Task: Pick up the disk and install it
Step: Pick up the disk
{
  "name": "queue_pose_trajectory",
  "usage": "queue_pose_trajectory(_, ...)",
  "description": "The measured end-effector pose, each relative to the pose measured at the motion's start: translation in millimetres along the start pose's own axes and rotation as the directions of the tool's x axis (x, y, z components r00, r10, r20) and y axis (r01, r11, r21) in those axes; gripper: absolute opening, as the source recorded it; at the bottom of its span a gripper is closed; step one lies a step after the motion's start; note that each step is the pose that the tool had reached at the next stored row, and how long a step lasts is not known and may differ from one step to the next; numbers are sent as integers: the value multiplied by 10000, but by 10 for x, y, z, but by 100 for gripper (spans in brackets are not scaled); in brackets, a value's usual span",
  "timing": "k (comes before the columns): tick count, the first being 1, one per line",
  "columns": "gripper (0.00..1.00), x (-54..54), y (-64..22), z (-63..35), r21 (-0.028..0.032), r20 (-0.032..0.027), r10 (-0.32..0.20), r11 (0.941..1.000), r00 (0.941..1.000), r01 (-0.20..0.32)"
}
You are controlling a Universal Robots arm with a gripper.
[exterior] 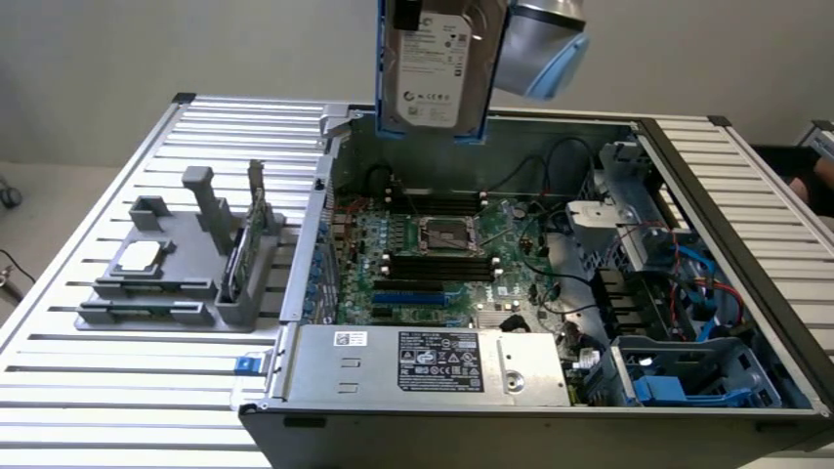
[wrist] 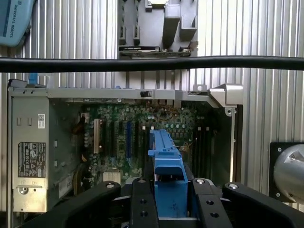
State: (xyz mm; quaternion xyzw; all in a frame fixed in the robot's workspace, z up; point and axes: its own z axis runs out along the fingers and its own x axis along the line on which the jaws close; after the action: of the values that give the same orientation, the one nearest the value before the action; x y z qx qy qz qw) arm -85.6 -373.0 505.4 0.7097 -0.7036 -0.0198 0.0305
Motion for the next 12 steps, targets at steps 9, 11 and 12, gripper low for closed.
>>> queue_pose_trajectory(9, 33, 108, -259, -18, -21, 8, -2, 10000, 10000, 2)
queue_pose_trajectory(11, 33, 141, -282, -19, -31, 15, -2, 10000, 10000, 2)
queue_pose_trajectory(12, 33, 160, -293, -19, -37, 20, -2, 10000, 10000, 3)
